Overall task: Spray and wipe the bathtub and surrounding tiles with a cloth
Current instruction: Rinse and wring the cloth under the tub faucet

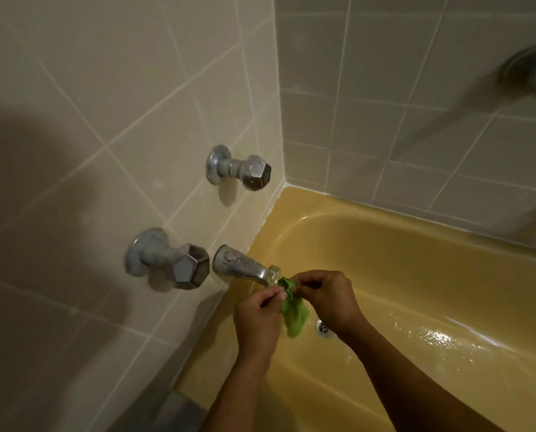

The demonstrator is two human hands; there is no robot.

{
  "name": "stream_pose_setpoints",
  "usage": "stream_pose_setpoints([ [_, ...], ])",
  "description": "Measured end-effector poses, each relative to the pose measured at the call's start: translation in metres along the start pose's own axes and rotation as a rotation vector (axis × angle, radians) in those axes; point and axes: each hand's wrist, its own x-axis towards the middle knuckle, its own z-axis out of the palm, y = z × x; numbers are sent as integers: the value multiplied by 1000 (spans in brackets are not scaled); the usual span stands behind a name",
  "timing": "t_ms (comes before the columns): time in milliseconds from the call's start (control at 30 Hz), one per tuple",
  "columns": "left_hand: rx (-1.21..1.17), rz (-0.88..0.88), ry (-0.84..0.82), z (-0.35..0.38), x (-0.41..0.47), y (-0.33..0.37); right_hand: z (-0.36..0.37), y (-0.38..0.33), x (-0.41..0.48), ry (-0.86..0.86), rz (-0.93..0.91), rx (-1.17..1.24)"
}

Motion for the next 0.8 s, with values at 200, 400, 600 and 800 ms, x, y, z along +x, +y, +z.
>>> stream_pose_setpoints([
  [200, 46, 140, -17, -24, -56, 105, -39, -92, -61, -92, -187, -69],
  [400, 83, 233, -92, -48, -122, 175, -63, -154, -124, 43, -405, -248],
  [600, 0, 266, -155, -80, -161, 175, -75, -180, -155, 100, -425, -213],
  [800, 158, 173, -354, -75, -150, 110, -79, -217, -183, 90, -419, -83],
])
